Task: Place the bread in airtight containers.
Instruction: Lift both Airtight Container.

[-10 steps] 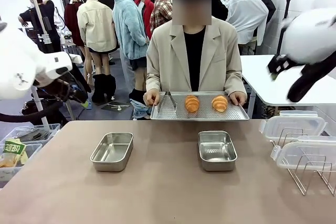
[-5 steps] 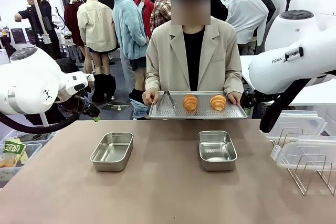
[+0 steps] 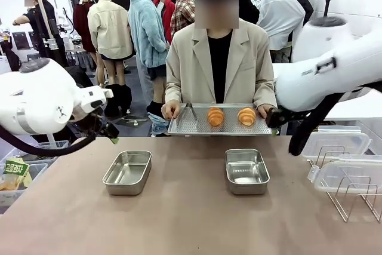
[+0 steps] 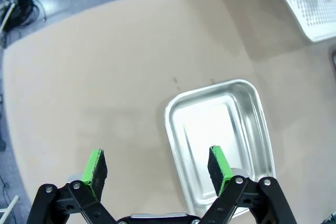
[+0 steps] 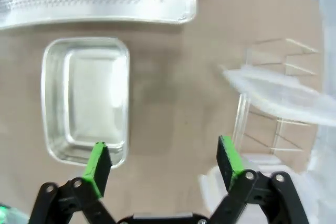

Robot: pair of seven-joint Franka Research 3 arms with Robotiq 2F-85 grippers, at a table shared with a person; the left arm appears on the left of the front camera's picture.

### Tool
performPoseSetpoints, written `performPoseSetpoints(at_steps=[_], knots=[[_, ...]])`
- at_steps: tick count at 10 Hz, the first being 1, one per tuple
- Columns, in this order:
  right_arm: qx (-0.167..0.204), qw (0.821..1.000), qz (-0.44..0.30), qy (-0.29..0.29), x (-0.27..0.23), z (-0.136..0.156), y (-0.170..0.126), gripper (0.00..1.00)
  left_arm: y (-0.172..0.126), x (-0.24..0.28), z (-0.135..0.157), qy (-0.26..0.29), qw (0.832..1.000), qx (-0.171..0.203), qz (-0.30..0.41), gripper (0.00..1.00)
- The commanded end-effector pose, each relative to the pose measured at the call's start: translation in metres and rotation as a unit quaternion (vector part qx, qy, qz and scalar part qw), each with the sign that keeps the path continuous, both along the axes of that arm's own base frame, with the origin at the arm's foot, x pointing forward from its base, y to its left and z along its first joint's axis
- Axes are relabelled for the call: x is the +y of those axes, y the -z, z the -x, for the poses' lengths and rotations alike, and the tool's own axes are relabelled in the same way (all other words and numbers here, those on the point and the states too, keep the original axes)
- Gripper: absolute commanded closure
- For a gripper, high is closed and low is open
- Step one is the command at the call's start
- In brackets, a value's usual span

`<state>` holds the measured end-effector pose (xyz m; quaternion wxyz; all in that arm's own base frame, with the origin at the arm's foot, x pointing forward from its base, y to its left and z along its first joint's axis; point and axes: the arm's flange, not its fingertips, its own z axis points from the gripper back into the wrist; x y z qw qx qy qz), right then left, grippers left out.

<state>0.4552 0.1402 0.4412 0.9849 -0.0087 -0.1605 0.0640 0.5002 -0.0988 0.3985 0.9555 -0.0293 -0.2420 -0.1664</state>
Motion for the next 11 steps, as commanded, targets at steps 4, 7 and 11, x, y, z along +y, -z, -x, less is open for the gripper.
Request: performPoseSetpoints(at_steps=[4, 7, 11], knots=[[0.081, 0.997, -0.01, -0.014, 0.053, -0.032, 0.063, 0.0, 0.048, -0.018, -0.015, 0.014, 0.995, 0.093, 0.018, 0.0], [0.1, 0.995, 0.0, -0.004, 0.055, -0.037, 0.095, 0.0, 0.069, -0.023, -0.015, -0.001, 0.992, 0.123, 0.018, 0.0], [0.105, 0.993, -0.019, 0.051, 0.041, -0.041, 0.132, 0.0, 0.092, -0.017, -0.015, -0.024, 0.988, 0.153, 0.021, 0.0]])
